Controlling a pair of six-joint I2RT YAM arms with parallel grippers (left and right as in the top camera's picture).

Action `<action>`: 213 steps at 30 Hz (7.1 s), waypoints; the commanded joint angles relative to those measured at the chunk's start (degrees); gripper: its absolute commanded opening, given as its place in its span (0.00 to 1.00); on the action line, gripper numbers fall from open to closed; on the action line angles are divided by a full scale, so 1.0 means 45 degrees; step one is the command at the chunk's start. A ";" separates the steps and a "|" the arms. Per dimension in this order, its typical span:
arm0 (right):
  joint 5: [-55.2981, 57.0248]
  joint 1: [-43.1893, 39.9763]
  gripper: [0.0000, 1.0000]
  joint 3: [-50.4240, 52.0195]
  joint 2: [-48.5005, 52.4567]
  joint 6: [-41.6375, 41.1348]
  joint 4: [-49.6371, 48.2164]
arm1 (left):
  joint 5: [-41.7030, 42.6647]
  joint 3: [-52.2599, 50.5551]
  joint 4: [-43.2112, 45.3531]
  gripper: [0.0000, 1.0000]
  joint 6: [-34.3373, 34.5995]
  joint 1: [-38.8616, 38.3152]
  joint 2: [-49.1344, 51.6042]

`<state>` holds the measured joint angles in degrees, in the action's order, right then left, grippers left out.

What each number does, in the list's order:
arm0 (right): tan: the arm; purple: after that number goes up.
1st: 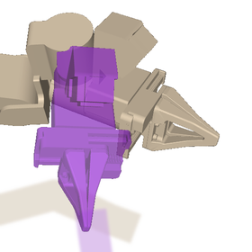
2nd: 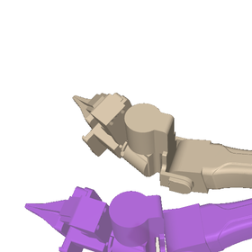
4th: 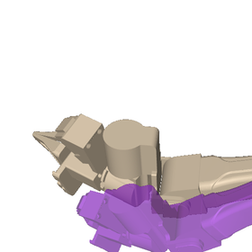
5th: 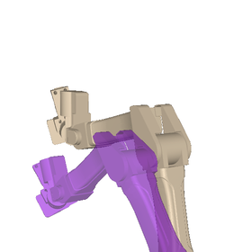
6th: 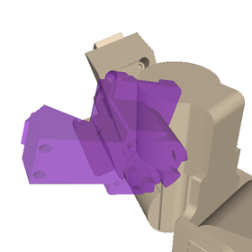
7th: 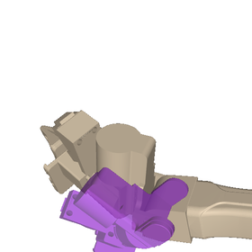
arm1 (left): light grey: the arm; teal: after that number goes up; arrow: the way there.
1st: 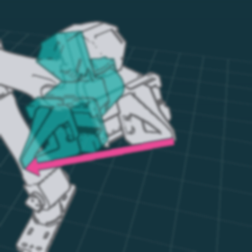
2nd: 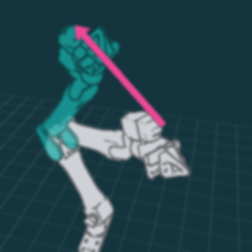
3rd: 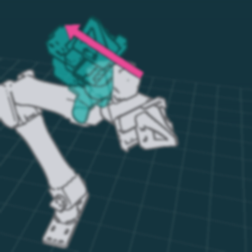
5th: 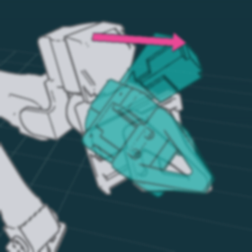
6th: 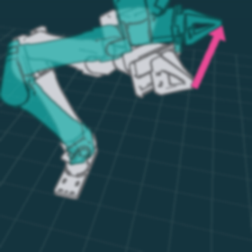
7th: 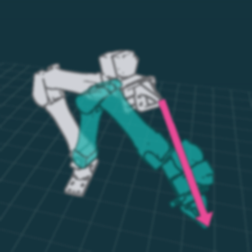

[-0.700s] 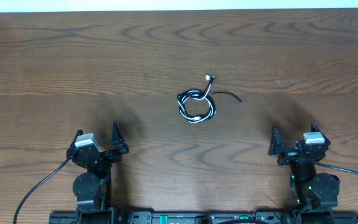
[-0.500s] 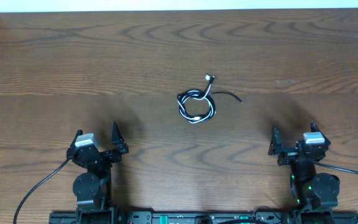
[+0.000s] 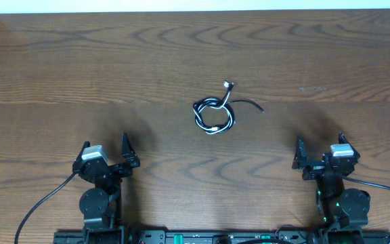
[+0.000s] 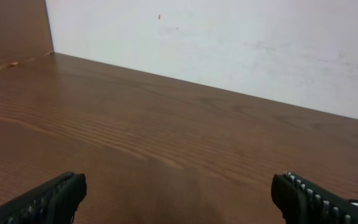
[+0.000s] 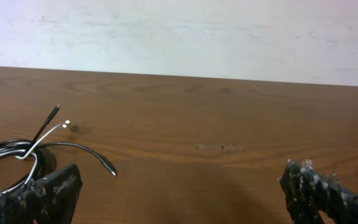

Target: Untangle cables

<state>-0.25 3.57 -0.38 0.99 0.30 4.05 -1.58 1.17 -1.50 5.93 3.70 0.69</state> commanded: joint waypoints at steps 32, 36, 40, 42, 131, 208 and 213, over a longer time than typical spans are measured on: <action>-0.0117 -0.0049 0.99 0.0015 -0.0029 -0.0005 -0.0044 | -0.0121 -0.0209 -0.0568 1.00 -0.0131 0.0053 -0.0092; -0.1491 -0.0049 0.99 0.0015 -0.0029 -0.0452 -0.0321 | -0.0121 -0.0209 -0.0568 1.00 -0.0131 0.0053 -0.0092; -0.2463 -0.0049 0.99 0.0005 -0.0029 -0.0967 -0.0316 | -0.0121 -0.0209 -0.0461 1.00 -0.0403 0.0053 -0.0087; -0.2817 -0.0049 0.99 -0.0053 -0.0029 -0.1107 -0.0253 | -0.0112 -0.0131 -0.0568 1.00 -0.0413 0.0053 -0.0058; -0.5999 0.0199 0.80 -1.4722 1.8282 -0.0777 0.5333 | 0.0510 1.7529 -0.7694 0.45 0.6805 -0.6280 2.4601; -0.7019 0.2331 0.75 -1.4722 2.2420 -0.4881 0.1486 | 0.5921 1.7466 -0.4546 0.08 0.6144 -0.6028 2.1192; -0.5838 0.2642 0.77 -1.4722 2.2717 -0.6989 0.1433 | 0.5518 1.7466 -0.4488 0.08 0.7907 -0.6028 2.1192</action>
<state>-31.11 14.55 -65.69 101.84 -23.20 10.83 23.90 79.11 -22.15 34.50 -23.46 96.44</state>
